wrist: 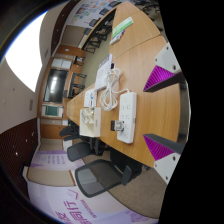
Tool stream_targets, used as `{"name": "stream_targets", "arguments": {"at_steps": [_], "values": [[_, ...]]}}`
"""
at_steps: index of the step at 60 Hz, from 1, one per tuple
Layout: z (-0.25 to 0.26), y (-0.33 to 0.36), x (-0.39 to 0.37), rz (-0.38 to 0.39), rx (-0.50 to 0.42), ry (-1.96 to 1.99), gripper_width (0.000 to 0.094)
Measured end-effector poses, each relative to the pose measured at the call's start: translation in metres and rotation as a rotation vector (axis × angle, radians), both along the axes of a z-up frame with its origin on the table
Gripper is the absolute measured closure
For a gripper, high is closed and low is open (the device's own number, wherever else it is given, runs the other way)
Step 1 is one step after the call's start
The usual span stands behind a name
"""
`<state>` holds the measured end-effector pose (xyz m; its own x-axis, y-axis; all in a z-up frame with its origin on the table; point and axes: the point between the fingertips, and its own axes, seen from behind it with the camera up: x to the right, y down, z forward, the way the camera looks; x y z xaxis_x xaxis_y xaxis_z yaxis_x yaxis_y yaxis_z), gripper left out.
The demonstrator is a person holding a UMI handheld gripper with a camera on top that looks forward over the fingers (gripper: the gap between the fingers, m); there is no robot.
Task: Unplug charger
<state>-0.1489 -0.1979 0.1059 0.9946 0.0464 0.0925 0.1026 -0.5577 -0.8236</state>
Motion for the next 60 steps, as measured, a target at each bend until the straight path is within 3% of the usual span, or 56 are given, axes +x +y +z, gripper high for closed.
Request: {"name": "stream_targets", "arguments": {"at_steps": [8,21,31,37,47,54,55,57,60], "values": [[-0.038,0.071,-0.044,0.028,0.016,0.049,0.0077],[-0.06,0.17,-0.068,0.021,0.046,0.058,0.0098],[-0.078,0.211,-0.069,0.003,0.027,0.055,0.0279],[-0.083,0.218,-0.062,-0.017,0.019,0.061,0.0551],[-0.085,0.218,-0.063,-0.013,-0.021,0.076,0.0674],[-0.082,0.214,-0.064,-0.033,-0.069,0.131,0.0692],[-0.07,0.217,-0.063,-0.033,-0.035,0.13,0.0697],[-0.02,0.228,-0.056,-0.024,0.121,0.103,0.0699],[0.072,0.243,-0.06,0.049,0.313,0.027,0.0702]]}}
